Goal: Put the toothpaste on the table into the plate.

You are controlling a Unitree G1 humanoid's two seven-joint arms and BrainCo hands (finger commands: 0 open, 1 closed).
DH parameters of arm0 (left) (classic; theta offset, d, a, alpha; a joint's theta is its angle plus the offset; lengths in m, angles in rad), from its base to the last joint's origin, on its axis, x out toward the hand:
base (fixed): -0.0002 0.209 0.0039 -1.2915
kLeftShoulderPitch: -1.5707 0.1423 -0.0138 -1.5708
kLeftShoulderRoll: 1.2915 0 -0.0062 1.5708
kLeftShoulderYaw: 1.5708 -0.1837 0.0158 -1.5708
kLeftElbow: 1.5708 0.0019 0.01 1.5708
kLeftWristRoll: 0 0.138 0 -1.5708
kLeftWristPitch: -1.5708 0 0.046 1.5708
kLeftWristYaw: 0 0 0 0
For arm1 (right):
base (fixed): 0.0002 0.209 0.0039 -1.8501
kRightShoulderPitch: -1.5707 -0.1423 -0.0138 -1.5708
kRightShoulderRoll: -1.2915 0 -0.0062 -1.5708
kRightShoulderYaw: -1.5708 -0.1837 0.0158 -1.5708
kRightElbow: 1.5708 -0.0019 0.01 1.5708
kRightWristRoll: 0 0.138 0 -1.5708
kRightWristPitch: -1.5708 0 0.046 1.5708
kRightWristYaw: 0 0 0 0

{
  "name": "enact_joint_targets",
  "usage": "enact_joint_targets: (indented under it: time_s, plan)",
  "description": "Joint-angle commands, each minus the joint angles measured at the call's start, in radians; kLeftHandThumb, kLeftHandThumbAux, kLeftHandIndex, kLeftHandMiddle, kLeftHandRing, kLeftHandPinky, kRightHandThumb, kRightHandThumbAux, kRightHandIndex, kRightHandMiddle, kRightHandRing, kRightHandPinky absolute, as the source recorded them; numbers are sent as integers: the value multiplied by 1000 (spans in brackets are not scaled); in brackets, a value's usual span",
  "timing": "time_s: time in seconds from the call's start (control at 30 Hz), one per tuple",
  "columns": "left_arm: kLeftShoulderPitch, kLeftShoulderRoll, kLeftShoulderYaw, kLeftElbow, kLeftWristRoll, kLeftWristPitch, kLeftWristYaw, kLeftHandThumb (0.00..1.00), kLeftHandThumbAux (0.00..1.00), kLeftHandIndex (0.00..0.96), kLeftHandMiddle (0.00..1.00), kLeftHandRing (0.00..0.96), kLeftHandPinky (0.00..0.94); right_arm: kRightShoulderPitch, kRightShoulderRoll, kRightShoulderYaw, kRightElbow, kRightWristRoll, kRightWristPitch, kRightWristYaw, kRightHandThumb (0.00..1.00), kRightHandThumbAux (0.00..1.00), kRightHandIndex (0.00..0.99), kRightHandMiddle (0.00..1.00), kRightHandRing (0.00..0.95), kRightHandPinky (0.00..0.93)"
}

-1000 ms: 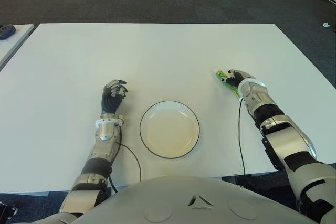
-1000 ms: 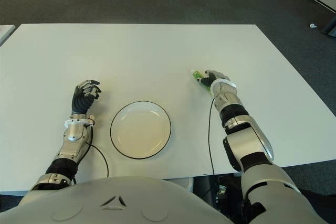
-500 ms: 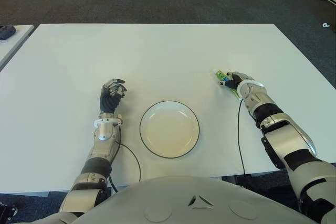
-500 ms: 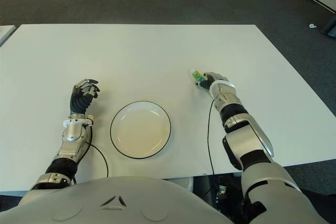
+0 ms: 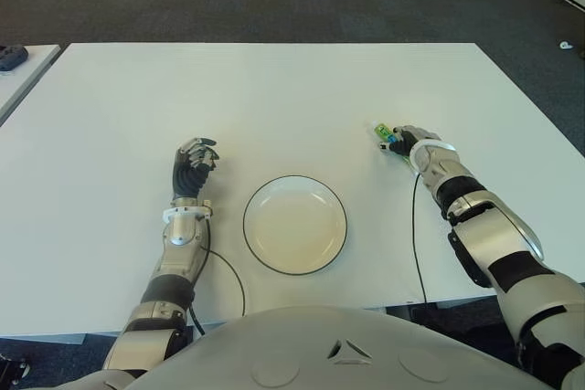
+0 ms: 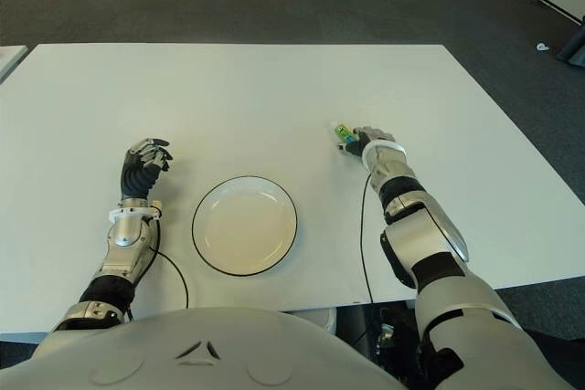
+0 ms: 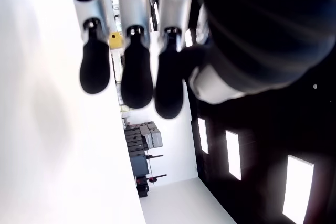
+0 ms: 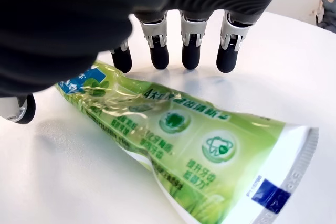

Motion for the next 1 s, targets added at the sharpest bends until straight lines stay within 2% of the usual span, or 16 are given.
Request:
enact_joint_targets:
  time_s: [0.03, 0.27, 0.43, 0.63, 0.8, 1.0]
  plan:
    - [30, -17, 2, 41, -6, 8, -14, 694, 719, 439, 699, 682, 634, 57, 65, 31, 53, -9, -6, 43, 355, 213, 0, 0, 0, 0]
    - [29, -24, 9, 39, -8, 16, -16, 694, 720, 439, 691, 679, 643, 55, 92, 41, 60, -13, 20, 40, 387, 249, 0, 0, 0, 0]
    - [28, -28, 12, 38, -7, 16, -16, 694, 719, 439, 685, 673, 632, 59, 110, 34, 64, -7, 45, 5, 391, 329, 0, 0, 0, 0]
    - [29, -30, 13, 34, 8, 15, 1, 694, 719, 439, 673, 663, 621, 71, 127, -4, 58, 24, 68, -87, 358, 443, 3, 0, 0, 0]
    - [33, -26, 11, 33, 24, 3, 14, 694, 719, 439, 675, 665, 630, 85, 146, -98, 43, 102, 98, -226, 341, 520, 32, 0, 0, 3]
    - [32, -24, 14, 41, 18, -10, 3, 694, 719, 439, 680, 669, 633, 96, 156, -151, 40, 142, 99, -354, 336, 583, 77, 11, 12, 101]
